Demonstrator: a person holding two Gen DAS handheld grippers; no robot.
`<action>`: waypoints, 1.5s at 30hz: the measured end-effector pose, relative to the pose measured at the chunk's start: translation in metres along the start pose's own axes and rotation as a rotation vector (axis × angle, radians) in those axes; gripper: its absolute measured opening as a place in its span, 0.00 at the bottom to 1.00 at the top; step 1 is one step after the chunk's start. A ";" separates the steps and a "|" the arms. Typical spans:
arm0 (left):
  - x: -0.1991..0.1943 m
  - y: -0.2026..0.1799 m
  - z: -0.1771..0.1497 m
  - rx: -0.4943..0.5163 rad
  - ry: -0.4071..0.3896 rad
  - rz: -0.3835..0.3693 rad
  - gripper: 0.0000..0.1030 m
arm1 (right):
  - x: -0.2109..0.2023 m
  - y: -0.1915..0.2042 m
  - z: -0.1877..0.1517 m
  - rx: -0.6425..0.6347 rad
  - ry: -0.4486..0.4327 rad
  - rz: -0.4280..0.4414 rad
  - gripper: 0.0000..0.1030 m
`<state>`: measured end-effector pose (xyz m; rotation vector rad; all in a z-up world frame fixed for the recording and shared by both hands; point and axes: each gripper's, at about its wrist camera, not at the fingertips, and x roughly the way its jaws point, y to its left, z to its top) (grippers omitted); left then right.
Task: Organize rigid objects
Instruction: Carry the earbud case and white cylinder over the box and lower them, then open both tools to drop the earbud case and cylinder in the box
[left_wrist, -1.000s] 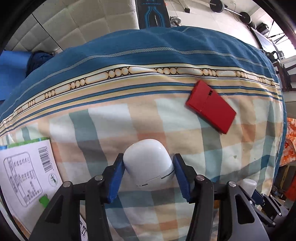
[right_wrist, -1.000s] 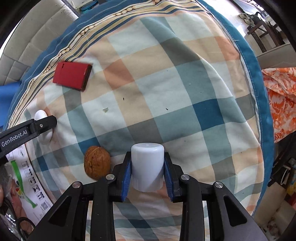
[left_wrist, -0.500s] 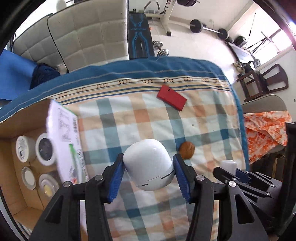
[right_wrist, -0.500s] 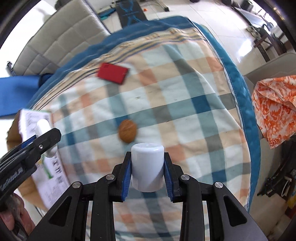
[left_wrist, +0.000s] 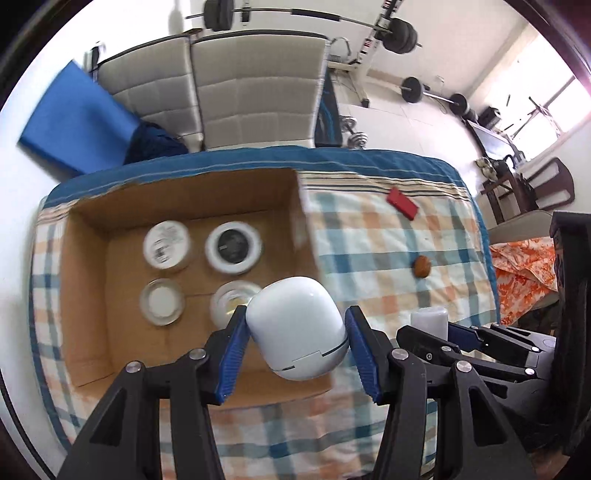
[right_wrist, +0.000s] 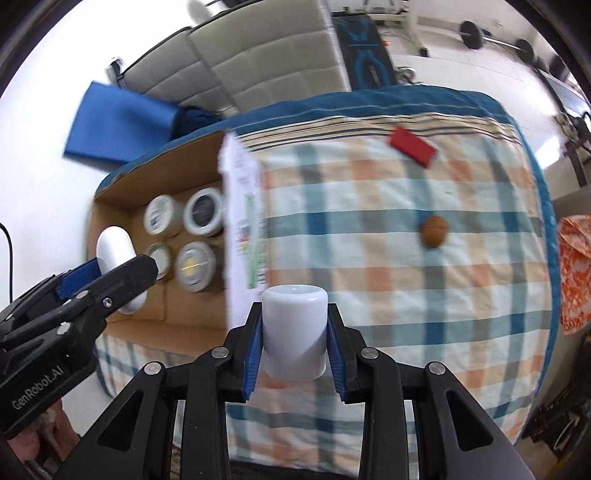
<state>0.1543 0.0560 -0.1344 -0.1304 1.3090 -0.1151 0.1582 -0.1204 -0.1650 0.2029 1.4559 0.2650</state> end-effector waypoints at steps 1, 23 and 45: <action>-0.004 0.013 -0.004 -0.016 0.001 -0.001 0.49 | 0.004 0.014 -0.001 -0.015 0.007 0.009 0.33; 0.111 0.206 -0.048 -0.193 0.300 0.048 0.49 | 0.173 0.171 -0.003 -0.122 0.213 -0.005 0.33; 0.147 0.206 -0.071 -0.180 0.375 0.070 0.50 | 0.229 0.170 -0.018 -0.108 0.300 -0.066 0.33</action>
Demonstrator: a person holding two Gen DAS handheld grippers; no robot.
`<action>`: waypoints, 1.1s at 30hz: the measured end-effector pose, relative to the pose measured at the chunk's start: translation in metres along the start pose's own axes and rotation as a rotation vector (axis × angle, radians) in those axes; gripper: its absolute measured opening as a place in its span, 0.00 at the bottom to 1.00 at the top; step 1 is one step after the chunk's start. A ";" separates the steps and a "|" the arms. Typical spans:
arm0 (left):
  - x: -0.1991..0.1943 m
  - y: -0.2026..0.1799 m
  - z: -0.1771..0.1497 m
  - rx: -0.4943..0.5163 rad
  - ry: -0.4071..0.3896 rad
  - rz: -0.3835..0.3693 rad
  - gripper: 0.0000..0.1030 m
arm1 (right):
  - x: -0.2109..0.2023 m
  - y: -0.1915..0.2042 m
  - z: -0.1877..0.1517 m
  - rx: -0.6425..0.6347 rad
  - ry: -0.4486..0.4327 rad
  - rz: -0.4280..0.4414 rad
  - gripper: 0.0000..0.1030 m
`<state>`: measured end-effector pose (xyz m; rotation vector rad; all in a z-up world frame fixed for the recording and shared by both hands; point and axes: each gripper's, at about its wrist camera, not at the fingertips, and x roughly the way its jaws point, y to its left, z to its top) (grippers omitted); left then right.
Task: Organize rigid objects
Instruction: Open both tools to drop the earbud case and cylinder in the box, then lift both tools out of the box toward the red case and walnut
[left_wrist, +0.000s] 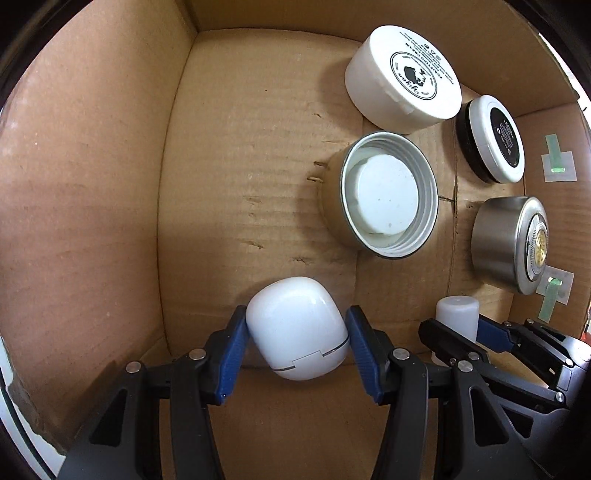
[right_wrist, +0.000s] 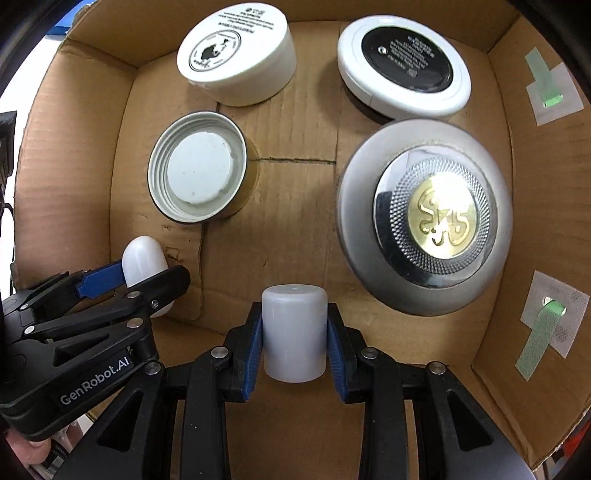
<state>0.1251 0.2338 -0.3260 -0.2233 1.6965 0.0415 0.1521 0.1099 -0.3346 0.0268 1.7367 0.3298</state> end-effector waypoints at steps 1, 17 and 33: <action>-0.002 -0.002 0.005 -0.002 0.003 0.000 0.50 | 0.006 -0.001 0.003 0.000 0.004 -0.001 0.34; -0.046 -0.019 -0.018 0.014 -0.061 0.044 0.52 | -0.021 -0.012 0.001 0.003 -0.026 -0.048 0.52; -0.148 -0.027 -0.057 -0.017 -0.297 0.054 0.93 | -0.113 -0.020 -0.042 -0.010 -0.180 -0.085 0.97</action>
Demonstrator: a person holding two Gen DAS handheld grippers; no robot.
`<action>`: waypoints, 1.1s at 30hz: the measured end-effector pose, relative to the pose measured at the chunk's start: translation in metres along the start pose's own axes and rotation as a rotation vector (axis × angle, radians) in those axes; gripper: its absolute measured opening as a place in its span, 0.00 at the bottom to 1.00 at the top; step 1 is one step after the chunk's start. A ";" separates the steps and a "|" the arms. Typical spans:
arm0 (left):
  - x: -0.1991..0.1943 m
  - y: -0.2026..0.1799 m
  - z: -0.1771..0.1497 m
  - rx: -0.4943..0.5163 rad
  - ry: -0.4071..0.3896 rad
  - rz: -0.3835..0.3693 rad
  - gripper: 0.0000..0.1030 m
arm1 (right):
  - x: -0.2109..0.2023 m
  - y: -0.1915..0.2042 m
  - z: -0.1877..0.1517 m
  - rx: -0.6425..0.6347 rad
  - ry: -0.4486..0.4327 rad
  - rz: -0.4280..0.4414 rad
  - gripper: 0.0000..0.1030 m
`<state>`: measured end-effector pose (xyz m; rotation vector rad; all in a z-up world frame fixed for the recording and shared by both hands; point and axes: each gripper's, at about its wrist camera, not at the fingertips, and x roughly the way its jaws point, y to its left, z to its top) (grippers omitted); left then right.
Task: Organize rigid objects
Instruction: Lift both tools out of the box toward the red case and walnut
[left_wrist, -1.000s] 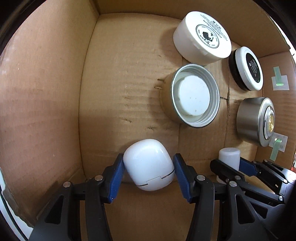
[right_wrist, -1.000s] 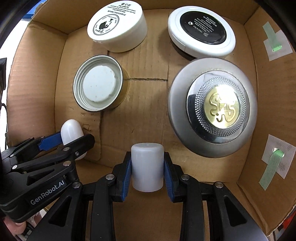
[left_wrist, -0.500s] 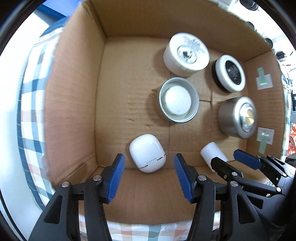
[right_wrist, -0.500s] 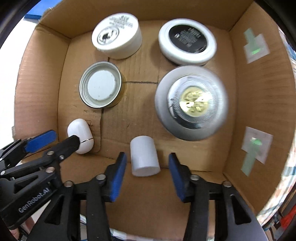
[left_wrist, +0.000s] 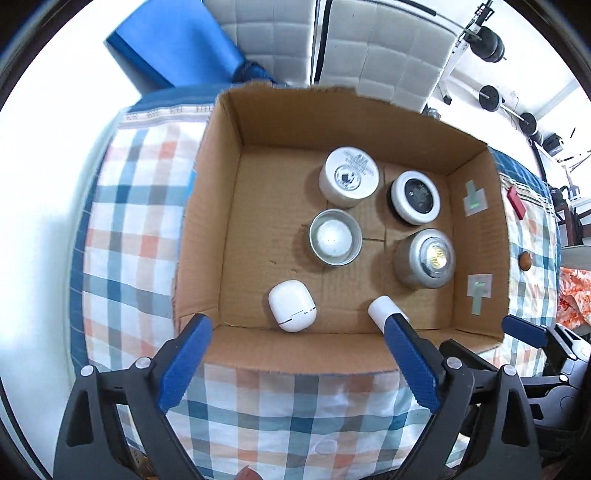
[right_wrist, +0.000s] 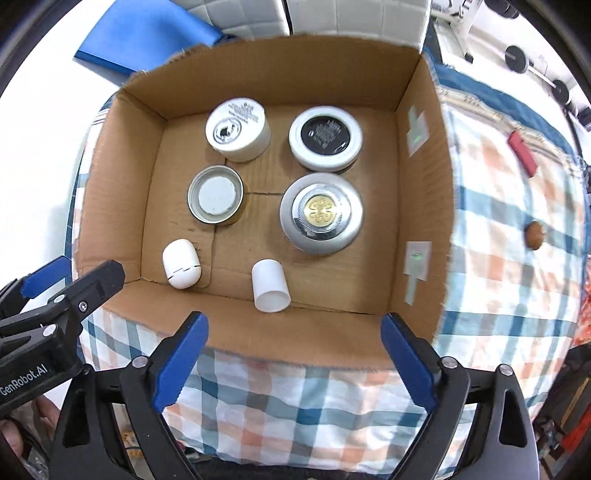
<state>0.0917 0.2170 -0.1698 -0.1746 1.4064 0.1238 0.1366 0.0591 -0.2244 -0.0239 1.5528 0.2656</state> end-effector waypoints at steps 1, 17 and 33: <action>-0.005 -0.002 -0.002 0.006 -0.012 0.003 0.93 | -0.005 0.000 -0.003 -0.003 -0.008 0.001 0.99; -0.087 -0.037 -0.022 0.039 -0.168 -0.001 0.93 | -0.091 -0.017 -0.040 -0.015 -0.142 0.045 1.00; -0.035 -0.236 0.037 0.209 -0.136 -0.076 0.93 | -0.096 -0.234 -0.028 0.335 -0.167 -0.037 1.00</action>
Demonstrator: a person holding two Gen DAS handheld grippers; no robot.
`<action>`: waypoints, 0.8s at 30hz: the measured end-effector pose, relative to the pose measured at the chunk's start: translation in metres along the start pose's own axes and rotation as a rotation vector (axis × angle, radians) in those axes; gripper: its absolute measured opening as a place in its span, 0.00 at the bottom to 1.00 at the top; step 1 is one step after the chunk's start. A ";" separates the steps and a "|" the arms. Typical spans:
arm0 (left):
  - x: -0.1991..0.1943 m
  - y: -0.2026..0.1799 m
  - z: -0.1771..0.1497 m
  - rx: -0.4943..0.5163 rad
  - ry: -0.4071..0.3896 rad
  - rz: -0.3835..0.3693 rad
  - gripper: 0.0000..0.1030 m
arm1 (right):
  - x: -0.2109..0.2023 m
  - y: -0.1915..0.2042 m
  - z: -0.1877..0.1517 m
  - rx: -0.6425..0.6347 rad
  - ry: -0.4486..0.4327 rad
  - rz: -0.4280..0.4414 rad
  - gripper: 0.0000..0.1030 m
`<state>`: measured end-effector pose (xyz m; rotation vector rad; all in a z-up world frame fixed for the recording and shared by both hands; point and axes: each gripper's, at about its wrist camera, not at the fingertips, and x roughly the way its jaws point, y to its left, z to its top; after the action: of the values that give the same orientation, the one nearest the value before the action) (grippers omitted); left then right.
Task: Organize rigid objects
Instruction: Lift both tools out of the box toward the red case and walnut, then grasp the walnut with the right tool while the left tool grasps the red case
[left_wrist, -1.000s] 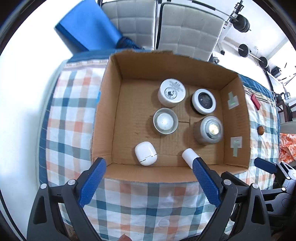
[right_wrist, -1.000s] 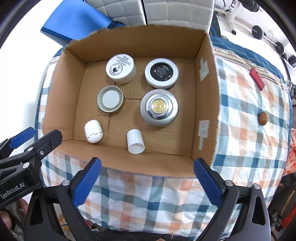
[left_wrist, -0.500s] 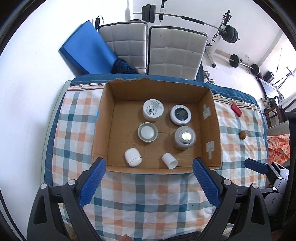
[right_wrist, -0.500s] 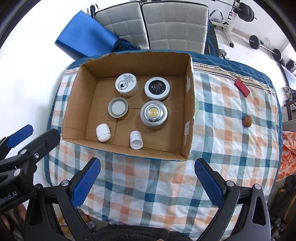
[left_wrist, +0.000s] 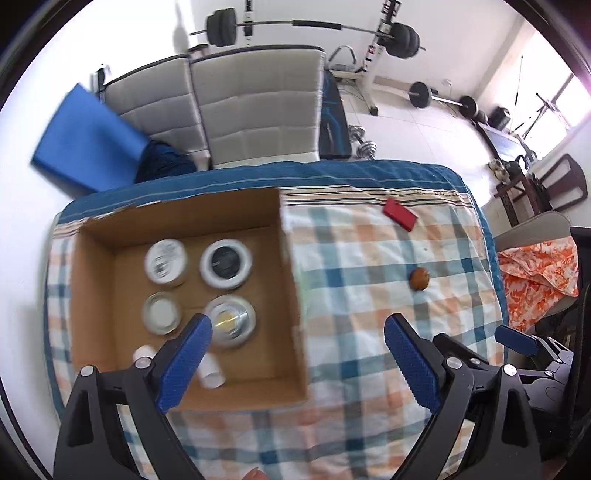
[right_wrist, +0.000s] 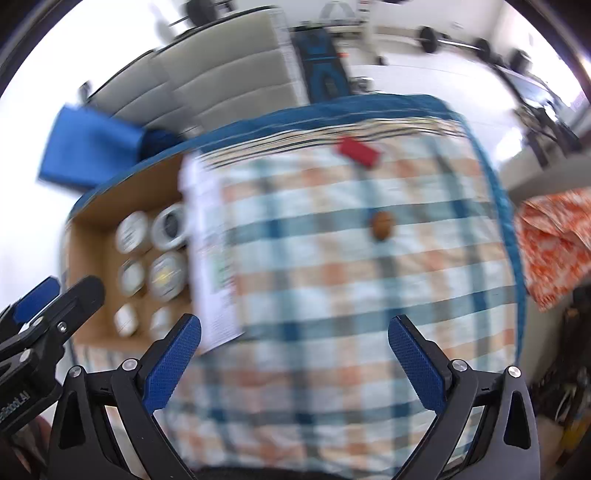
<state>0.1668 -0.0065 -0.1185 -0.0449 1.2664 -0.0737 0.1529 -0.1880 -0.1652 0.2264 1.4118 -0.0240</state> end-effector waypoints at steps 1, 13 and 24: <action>0.014 -0.014 0.009 0.008 0.015 0.000 0.93 | 0.007 -0.016 0.009 0.028 0.001 -0.005 1.00; 0.164 -0.074 0.066 0.009 0.215 0.075 0.93 | 0.137 -0.093 0.086 0.188 0.150 0.023 0.68; 0.204 -0.098 0.088 0.060 0.256 0.068 0.93 | 0.184 -0.112 0.102 0.184 0.208 0.056 0.33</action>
<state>0.3080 -0.1215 -0.2788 0.0611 1.5201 -0.0593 0.2652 -0.2931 -0.3475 0.4303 1.6106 -0.0866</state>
